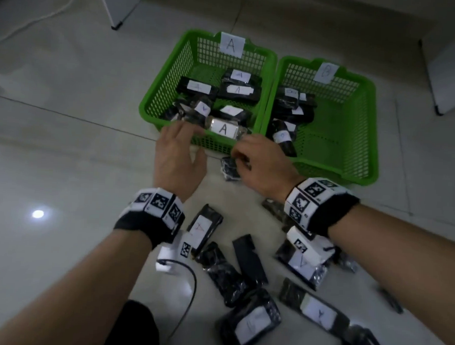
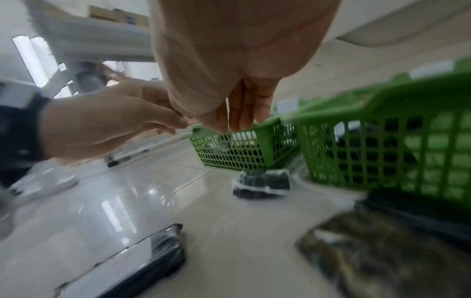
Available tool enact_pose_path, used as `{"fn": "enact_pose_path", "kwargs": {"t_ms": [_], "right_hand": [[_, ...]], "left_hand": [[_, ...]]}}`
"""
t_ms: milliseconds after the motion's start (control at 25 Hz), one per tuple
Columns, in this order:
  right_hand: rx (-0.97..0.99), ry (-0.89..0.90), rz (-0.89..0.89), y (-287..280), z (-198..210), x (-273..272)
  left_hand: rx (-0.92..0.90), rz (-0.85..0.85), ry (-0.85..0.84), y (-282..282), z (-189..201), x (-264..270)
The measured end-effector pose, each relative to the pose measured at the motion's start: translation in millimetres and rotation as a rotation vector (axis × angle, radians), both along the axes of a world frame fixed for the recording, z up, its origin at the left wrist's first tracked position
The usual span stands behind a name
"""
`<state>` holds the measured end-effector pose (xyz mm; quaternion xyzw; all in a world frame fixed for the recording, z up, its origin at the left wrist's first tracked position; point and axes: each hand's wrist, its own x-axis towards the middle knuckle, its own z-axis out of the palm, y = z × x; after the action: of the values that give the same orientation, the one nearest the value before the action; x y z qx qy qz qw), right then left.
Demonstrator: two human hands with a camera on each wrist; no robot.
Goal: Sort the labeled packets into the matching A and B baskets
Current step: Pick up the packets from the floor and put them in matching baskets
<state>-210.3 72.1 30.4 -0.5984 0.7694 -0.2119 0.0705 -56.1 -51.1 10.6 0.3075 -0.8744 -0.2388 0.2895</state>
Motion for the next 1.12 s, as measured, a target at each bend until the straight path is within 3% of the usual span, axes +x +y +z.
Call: {"fn": "enact_pose_path", "kwargs": {"t_ms": [80,160,320,400,480,560,640,760,840,920,1040,1120], "right_hand": [[0.039,-0.034,-0.039,14.8,-16.7,17.7],[0.156,-0.033,-0.071,20.9,-24.7,30.2],[0.437,0.133,-0.126,23.2,-34.4,33.3],[0.504,0.201,-0.157,24.5,-44.1,30.3],[0.507,0.252,-0.159,25.6,-50.1,27.5],[0.454,0.265,-0.159,20.7,-51.0,24.3],[0.427,0.198,-0.155,12.9,-51.6,23.1],[0.403,0.148,-0.162,5.6,-54.6,23.4],[0.370,0.177,-0.162,5.9,-57.2,23.4],[0.340,0.134,-0.161,8.2,-58.1,22.4],[0.123,-0.154,-0.337,8.1,-57.1,20.0],[-0.014,-0.534,-0.488,6.5,-52.9,20.2]], "left_hand": [[0.134,0.056,-0.055,29.6,-3.5,15.8],[0.278,0.092,-0.226,52.4,-14.9,27.3],[0.323,0.044,-0.508,73.0,-30.7,43.3],[0.344,-0.044,-0.646,74.5,-34.3,45.8],[0.362,-0.081,-0.671,73.5,-40.1,48.0],[0.422,-0.009,-0.560,70.1,-43.6,47.9],[0.579,0.129,-0.347,65.0,-42.9,43.6],[1.056,0.271,0.143,52.3,-33.0,33.3],[1.379,0.212,0.392,46.2,-30.9,31.1],[1.476,0.132,0.480,42.6,-33.0,31.1],[1.457,0.076,0.569,39.0,-34.1,29.2],[1.442,0.107,0.600,40.0,-33.6,28.7]]}}
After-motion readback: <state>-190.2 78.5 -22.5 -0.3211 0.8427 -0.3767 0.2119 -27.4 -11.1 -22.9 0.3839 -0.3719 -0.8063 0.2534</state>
